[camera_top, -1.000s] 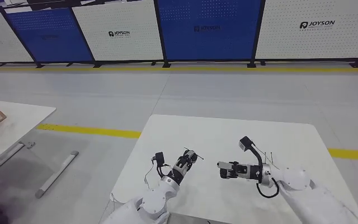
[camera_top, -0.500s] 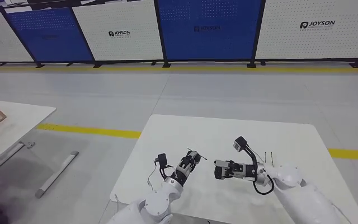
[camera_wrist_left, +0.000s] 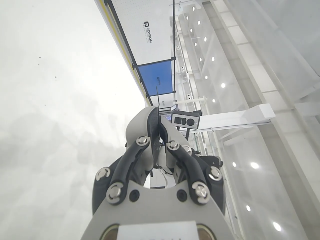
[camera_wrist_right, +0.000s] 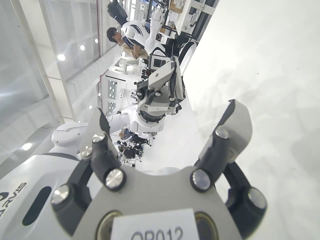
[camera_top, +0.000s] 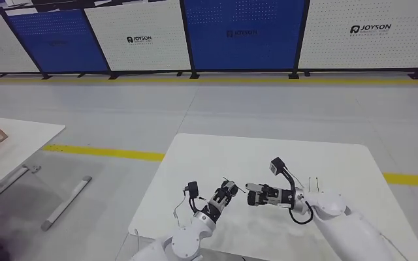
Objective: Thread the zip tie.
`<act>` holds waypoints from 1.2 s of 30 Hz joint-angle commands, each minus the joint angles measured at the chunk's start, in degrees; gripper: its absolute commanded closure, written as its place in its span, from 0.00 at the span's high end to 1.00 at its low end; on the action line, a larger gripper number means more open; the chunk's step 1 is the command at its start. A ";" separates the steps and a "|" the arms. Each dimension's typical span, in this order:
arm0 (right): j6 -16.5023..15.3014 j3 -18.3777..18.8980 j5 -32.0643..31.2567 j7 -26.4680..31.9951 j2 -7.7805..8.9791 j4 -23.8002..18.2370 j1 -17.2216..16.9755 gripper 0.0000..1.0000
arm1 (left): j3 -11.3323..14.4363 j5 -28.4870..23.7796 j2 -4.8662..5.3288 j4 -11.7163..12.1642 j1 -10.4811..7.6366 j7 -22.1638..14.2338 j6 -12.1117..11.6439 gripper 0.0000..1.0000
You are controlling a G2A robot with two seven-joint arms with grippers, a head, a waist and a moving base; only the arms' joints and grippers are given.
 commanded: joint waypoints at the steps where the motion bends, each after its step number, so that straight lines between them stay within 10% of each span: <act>1: 0.00 0.00 0.01 0.01 0.00 0.00 0.00 1.00 | 0.00 0.00 0.00 0.00 0.00 -0.01 0.00 0.00; 7: 0.83 1.46 0.49 0.23 0.29 -1.33 -1.40 1.00 | -0.83 -1.58 -0.64 0.49 -0.10 0.11 0.88 0.00; 9: 1.24 1.59 0.42 0.37 0.24 -1.52 -1.64 0.50 | -1.05 -1.96 -0.89 0.54 -0.06 -0.02 1.05 0.00; 18: 2.64 1.79 -0.07 0.35 -0.34 -0.02 -1.25 0.26 | -1.98 -0.67 -1.49 0.34 0.85 -2.28 0.88 0.00; 21: 3.01 1.82 -0.14 0.47 -0.52 0.52 -1.11 0.00 | -2.18 0.21 -1.67 0.48 1.12 -2.51 0.80 0.00; 32: 3.89 2.01 -1.10 0.68 -1.14 1.04 -0.84 0.00 | -3.14 2.02 -2.53 0.33 2.11 -2.40 0.58 0.00; 34: 4.20 2.04 -1.45 0.89 -1.19 0.96 -0.78 0.00 | -3.20 2.11 -2.58 0.29 2.16 -2.31 0.60 1.00; 36: 4.11 2.25 -1.61 0.61 -1.21 0.86 -0.81 0.00 | -3.20 2.11 -2.58 0.29 2.16 -2.31 0.60 1.00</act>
